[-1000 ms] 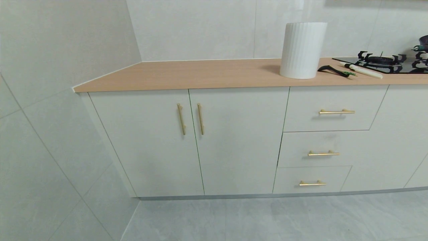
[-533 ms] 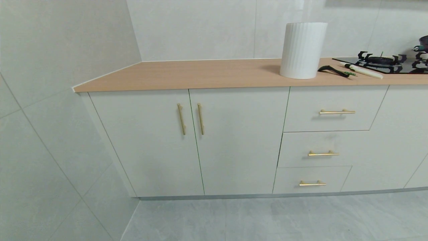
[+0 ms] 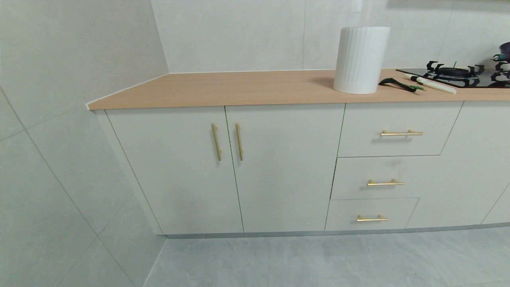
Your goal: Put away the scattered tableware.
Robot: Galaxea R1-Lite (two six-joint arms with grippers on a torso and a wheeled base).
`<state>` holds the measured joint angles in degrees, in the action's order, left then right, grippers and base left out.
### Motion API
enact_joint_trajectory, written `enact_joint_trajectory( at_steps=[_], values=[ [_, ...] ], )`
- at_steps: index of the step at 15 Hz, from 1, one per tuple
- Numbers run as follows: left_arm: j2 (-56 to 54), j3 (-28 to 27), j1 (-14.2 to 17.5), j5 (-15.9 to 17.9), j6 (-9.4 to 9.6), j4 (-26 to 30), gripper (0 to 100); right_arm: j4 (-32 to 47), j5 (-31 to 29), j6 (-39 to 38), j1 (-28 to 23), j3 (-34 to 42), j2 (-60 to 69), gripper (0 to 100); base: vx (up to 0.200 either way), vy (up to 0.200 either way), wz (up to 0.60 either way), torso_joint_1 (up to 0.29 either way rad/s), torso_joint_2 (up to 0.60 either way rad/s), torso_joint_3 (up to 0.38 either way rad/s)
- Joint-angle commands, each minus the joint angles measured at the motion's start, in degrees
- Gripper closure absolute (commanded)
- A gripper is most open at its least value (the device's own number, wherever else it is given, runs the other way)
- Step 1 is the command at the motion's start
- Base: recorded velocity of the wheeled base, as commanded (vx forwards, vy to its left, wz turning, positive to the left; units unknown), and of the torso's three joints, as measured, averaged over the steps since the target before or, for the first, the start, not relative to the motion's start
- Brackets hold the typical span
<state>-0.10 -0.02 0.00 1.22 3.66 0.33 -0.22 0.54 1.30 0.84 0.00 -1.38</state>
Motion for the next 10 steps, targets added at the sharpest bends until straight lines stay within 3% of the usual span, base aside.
enact_joint_trajectory(
  at_steps=[1, 4, 10],
  values=[
    [0.1, 0.02, 0.0, -0.08, -0.93, 0.02, 0, 0.04, -0.18, 3.09, -0.75, 0.0, 1.29, 0, 0.0, 0.0, 0.0, 0.0, 0.0, 0.0],
    [0.1, 0.02, 0.0, 0.01, -3.39, -0.07, 0, 0.04, -0.01, 0.01, -0.75, 0.0, 1.29, 0, 0.0, 0.0, 0.0, 0.0, 0.0, 0.0],
    [0.1, 0.02, 0.0, 0.01, -3.22, -0.07, 0, 0.04, -0.01, -0.6, -0.75, 0.0, 1.29, 0, 0.0, 0.0, 0.0, 0.0, 0.0, 0.0]
  ],
)
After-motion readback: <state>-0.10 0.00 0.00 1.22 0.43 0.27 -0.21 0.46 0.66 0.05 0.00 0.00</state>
